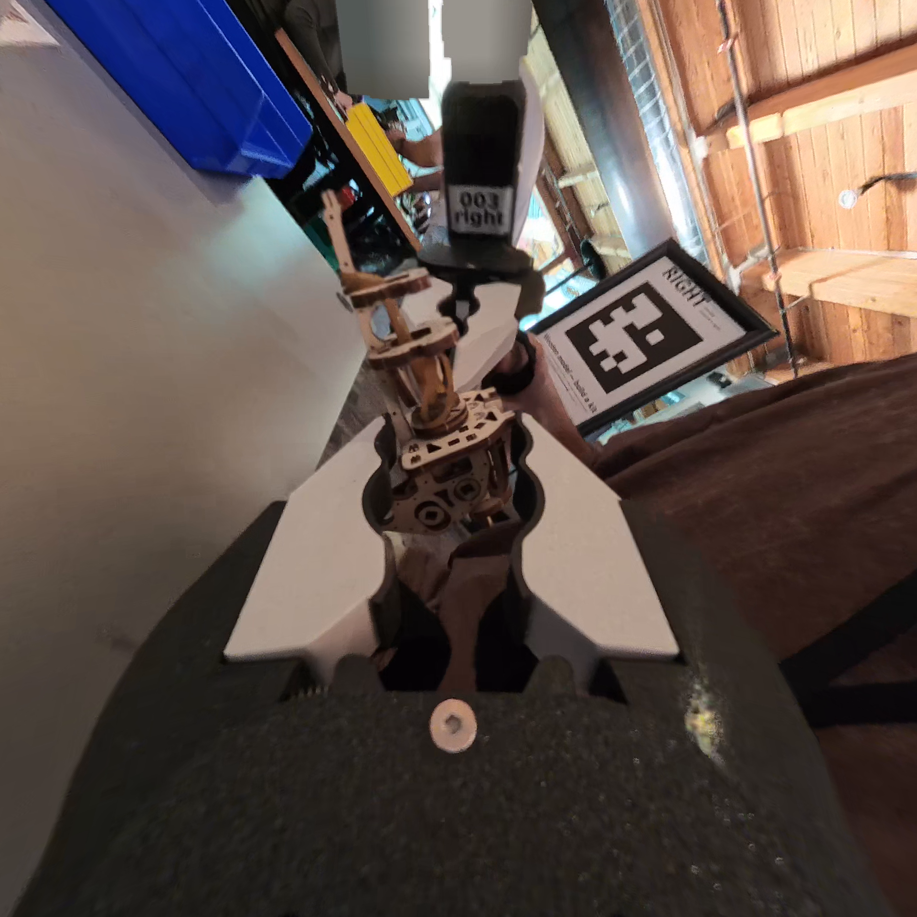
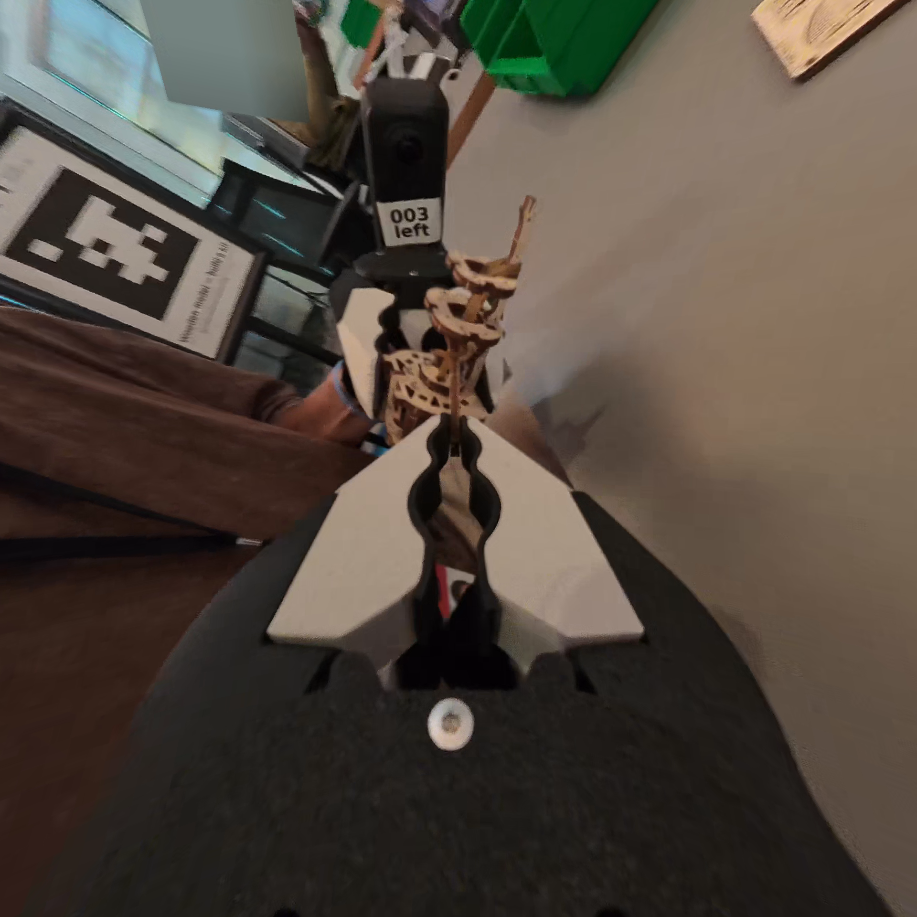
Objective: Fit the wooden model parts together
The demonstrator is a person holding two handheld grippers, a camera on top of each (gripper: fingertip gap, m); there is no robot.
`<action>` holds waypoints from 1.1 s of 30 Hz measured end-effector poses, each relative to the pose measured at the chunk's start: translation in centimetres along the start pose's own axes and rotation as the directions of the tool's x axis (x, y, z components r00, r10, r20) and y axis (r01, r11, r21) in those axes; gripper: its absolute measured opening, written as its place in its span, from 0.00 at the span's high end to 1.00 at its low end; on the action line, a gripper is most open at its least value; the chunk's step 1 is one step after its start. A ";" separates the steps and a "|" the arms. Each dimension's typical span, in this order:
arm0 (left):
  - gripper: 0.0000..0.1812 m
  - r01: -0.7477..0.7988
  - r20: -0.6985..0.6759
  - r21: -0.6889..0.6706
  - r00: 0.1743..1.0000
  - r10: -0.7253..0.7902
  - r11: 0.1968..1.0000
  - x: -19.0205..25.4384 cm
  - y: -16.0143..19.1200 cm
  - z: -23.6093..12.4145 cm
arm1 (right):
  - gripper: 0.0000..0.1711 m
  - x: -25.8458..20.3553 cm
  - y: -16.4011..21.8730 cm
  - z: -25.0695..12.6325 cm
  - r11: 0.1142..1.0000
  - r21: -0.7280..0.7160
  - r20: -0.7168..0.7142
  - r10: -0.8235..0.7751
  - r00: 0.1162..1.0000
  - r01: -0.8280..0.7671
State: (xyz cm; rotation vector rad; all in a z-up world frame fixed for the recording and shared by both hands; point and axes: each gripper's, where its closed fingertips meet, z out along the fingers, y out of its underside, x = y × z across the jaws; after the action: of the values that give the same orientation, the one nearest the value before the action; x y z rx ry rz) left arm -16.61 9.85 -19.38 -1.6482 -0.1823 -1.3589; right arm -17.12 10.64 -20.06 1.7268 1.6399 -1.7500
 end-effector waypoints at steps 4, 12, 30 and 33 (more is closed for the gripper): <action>0.76 -0.047 0.018 -0.060 0.999 0.048 0.997 0.0 0.8 0.1 | 0.99 -0.4 0.3 -0.1 0.991 -0.018 0.104 0.130 0.986 -0.129; 0.76 -0.096 0.063 -0.154 0.992 0.106 0.983 -0.5 2.1 0.5 | 0.98 -1.1 1.2 -0.3 0.926 -0.120 0.304 0.378 0.874 -0.359; 0.76 0.058 -0.064 -0.072 0.996 -0.063 0.996 0.6 1.8 2.1 | 0.99 -0.1 0.1 -0.3 0.999 -0.031 -0.107 -0.017 0.994 0.014; 0.76 0.043 -0.036 -0.067 0.998 -0.045 0.997 0.3 1.6 1.7 | 0.98 -0.3 0.1 -0.1 1.000 -0.026 -0.076 0.015 0.997 -0.017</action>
State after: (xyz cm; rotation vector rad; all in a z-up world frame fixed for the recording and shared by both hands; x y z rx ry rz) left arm -14.36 10.09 -19.92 -1.6811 -0.1541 -1.4417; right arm -16.93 10.52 -19.84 1.8101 1.6660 -1.6679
